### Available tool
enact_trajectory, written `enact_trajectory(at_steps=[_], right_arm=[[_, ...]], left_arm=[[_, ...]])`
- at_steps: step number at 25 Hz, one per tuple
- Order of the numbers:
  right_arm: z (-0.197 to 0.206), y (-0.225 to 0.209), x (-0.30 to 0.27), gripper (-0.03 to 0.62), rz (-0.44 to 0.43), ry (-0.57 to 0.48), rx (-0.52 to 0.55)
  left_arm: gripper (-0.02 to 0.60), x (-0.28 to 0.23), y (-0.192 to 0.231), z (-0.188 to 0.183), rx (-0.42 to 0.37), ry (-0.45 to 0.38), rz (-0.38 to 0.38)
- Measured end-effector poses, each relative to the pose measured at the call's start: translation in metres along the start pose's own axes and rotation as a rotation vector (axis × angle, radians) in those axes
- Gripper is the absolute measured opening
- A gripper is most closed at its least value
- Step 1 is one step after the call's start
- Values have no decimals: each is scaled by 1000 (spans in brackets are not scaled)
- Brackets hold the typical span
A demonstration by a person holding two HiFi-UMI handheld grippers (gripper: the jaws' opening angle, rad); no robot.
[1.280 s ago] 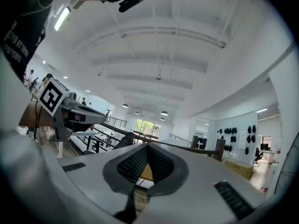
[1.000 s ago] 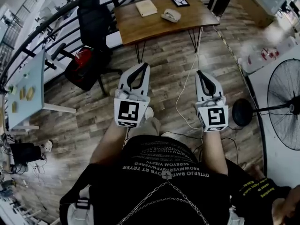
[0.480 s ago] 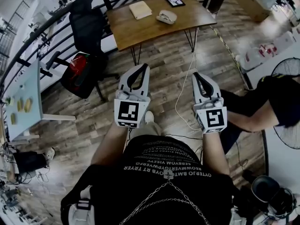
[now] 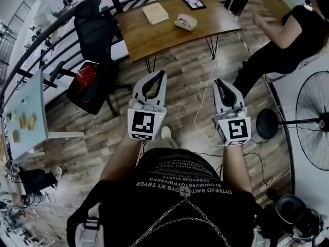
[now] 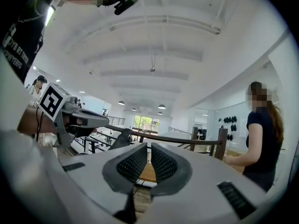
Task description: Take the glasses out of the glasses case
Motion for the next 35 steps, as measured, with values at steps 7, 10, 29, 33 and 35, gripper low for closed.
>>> enact_trajectory(at_steps=[7,10,29,33,35], right_arm=[[11,-7,-35,51,0,21,-7],[16,-10,-48,77,10,37,-14],[7,-8,-112,103,58,65,11],[6,1,-121,103,61,72,16],[7,7,-123,104,60,82,23]], left_arm=[[29,-31,23,12,10,17,25],[29,-43,29,19,22,23,40],[29,-85,80,23,28,-3,123],[29,-83,94,28,39,-5,123],[29,-82,100,30,52,-5,117]])
Point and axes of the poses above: the fingertips, and each gripper's own axes: x backward along the fingers, y to its left, z out of its underside, the point moved 1 cm from there along x, backward along the fingers, and after that the axes turned 6 degrees about -y, right-handed, at the moved point
